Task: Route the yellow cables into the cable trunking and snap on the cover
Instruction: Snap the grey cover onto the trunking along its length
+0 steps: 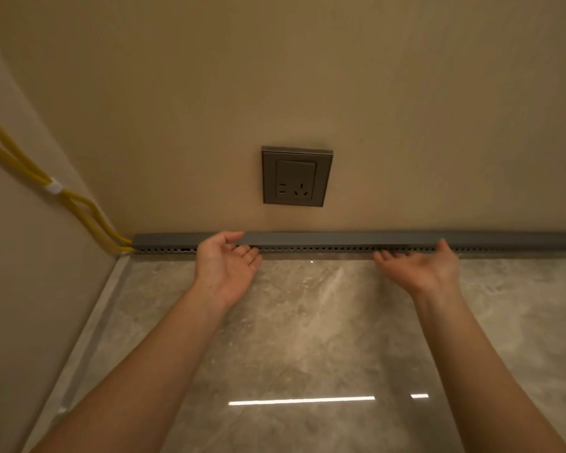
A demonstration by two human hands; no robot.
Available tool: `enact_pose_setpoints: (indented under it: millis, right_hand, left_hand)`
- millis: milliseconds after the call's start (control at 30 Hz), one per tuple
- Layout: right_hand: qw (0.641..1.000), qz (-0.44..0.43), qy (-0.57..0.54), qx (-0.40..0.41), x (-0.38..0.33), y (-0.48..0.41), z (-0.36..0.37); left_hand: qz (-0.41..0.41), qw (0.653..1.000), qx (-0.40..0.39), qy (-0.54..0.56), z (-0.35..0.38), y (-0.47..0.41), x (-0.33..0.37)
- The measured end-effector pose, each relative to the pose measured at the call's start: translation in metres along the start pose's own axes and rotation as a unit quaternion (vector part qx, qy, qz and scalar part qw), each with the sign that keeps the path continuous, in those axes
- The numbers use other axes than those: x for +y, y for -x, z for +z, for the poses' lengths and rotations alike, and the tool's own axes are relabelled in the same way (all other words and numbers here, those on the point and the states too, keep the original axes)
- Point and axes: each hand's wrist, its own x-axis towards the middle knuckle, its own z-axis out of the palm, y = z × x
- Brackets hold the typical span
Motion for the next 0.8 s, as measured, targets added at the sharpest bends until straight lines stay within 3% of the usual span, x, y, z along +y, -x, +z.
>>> enact_pose_setpoints:
  millis: [233,467,600,667,700,767,800]
  right_hand:
    - [0.997,0.035,0.024,-0.07,-0.014,-0.014,0.018]
    - [0.979,0.063,0.179,-0.079,-0.033,-0.022,0.005]
    - [0.97,0.093,0.209,-0.087,-0.036,-0.024,-0.004]
    - [0.97,0.084,0.214,-0.075,-0.03,-0.022,-0.006]
    - [0.971,0.075,0.217,-0.068,-0.027,-0.021,-0.006]
    - [0.973,0.055,0.218,-0.054,-0.014,-0.017,-0.005]
    - [0.979,0.038,0.196,-0.048,-0.007,-0.015,-0.006]
  left_hand:
    - [-0.001,1.0,0.003,0.0,-0.001,-0.002,-0.001]
    - [-0.007,1.0,0.011,-0.025,-0.004,-0.007,0.004]
    - [-0.029,0.988,0.043,-0.147,-0.015,-0.006,0.007]
    - [0.003,0.946,0.089,-0.312,-0.021,-0.001,0.011]
    - [0.048,0.908,0.115,-0.401,-0.026,0.001,0.015]
    - [0.176,0.786,0.154,-0.573,-0.039,0.01,0.032]
    - [0.24,0.698,0.16,-0.656,-0.046,0.014,0.045]
